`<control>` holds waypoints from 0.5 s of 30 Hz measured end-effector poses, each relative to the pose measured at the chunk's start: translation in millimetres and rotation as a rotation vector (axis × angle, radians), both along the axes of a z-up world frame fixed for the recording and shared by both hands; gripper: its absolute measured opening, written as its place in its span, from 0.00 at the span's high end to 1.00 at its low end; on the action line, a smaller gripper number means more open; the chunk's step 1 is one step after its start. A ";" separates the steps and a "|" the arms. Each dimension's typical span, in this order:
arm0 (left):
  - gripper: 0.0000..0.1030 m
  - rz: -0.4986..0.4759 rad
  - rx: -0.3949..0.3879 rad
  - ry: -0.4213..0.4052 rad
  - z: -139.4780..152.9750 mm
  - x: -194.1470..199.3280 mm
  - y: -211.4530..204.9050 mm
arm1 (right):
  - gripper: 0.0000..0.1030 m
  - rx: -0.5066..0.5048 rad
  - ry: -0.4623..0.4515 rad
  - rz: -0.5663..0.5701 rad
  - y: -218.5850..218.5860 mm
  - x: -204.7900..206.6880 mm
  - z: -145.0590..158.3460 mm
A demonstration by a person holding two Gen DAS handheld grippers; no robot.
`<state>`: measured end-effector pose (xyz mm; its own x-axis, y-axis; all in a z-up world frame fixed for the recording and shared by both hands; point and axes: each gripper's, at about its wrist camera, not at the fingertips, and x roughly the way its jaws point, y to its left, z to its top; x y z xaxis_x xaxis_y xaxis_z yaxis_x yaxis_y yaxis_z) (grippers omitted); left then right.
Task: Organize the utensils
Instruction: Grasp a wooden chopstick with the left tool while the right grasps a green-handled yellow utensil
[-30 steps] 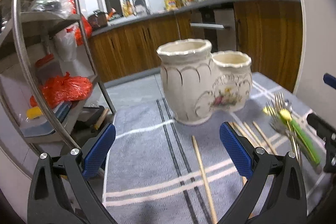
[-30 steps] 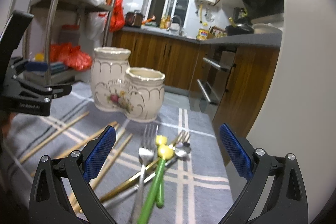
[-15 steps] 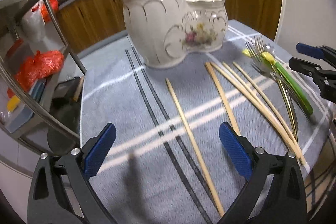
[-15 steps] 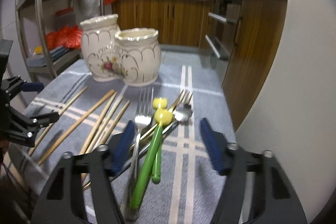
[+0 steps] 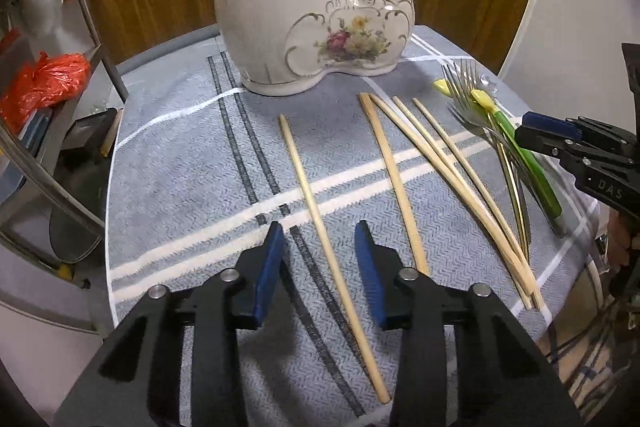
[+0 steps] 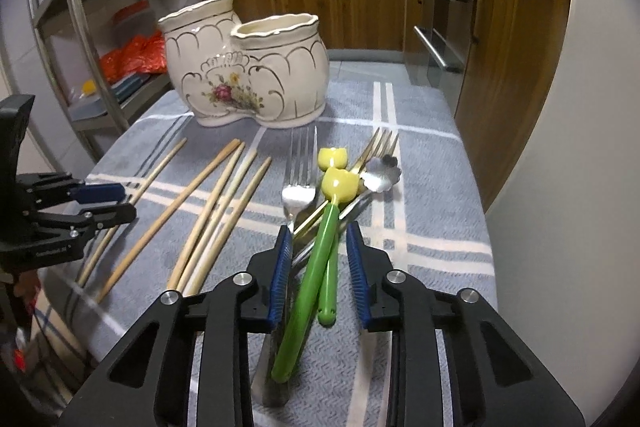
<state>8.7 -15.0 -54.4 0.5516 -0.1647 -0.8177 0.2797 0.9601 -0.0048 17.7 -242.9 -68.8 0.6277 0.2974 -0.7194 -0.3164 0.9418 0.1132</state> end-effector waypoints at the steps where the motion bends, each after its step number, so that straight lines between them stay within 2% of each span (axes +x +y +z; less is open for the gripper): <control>1: 0.69 0.002 -0.002 -0.003 -0.2 1.3 0.5 | 0.73 0.013 0.012 0.000 -0.7 2.0 -1.6; 4: 0.77 0.006 -0.007 -0.007 -0.6 4.8 2.6 | 0.75 0.049 0.040 0.000 -1.9 6.3 -5.3; 8: 0.93 0.002 -0.016 -0.004 -0.6 10.8 6.0 | 0.89 0.062 0.051 0.000 -3.8 8.8 -5.1; 15: 0.95 -0.034 -0.045 -0.025 4.8 9.9 10.4 | 0.91 0.061 -0.010 0.023 -1.9 -0.7 5.3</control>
